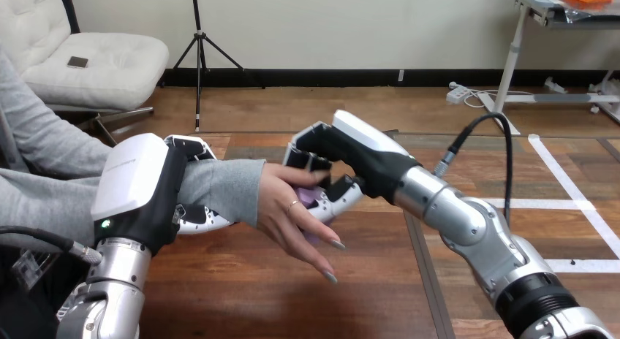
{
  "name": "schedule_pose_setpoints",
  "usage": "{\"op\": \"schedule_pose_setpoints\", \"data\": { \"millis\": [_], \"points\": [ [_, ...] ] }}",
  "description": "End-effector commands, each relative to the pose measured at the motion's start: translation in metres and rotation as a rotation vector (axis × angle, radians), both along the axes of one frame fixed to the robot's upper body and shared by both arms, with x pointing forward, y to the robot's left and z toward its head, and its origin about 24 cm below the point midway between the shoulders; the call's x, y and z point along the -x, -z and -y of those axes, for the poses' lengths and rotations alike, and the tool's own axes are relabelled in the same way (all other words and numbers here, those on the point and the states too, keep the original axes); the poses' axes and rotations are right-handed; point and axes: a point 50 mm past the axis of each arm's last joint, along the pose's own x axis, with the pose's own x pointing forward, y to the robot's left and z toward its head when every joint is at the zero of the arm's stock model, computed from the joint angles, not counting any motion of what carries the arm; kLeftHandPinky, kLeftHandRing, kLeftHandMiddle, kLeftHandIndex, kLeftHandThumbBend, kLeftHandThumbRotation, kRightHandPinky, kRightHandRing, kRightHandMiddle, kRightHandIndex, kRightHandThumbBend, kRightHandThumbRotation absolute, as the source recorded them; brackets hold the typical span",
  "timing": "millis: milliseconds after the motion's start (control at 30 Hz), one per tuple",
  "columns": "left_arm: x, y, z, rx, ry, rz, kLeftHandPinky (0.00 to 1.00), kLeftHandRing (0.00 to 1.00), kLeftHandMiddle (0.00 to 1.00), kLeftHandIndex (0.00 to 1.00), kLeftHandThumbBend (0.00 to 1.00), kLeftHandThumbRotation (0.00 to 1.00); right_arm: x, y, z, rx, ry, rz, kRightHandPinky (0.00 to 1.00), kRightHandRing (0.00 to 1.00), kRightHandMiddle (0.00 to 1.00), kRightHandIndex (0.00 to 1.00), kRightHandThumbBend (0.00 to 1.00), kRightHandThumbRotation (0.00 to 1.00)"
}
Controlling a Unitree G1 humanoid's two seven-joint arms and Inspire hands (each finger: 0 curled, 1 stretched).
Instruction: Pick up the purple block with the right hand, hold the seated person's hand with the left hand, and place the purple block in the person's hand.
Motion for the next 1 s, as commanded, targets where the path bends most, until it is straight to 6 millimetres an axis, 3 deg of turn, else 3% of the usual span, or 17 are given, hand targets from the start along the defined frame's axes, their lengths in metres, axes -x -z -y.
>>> {"op": "schedule_pose_setpoints", "data": {
  "millis": [0, 967],
  "points": [
    [-0.017, -0.033, 0.025, 0.048, 0.092, 0.162, 0.26, 0.32, 0.37, 0.37, 0.76, 0.00, -0.011, -0.049, -0.011, -0.049, -0.035, 0.145, 0.33, 0.35, 0.40, 0.41, 0.82, 0.00],
    [-0.018, -0.027, 0.025, 0.055, 0.114, 0.136, 0.26, 0.32, 0.37, 0.37, 0.74, 0.00, -0.011, -0.066, -0.012, -0.088, -0.051, 0.178, 0.34, 0.35, 0.40, 0.40, 0.82, 0.00]
  ]
}}
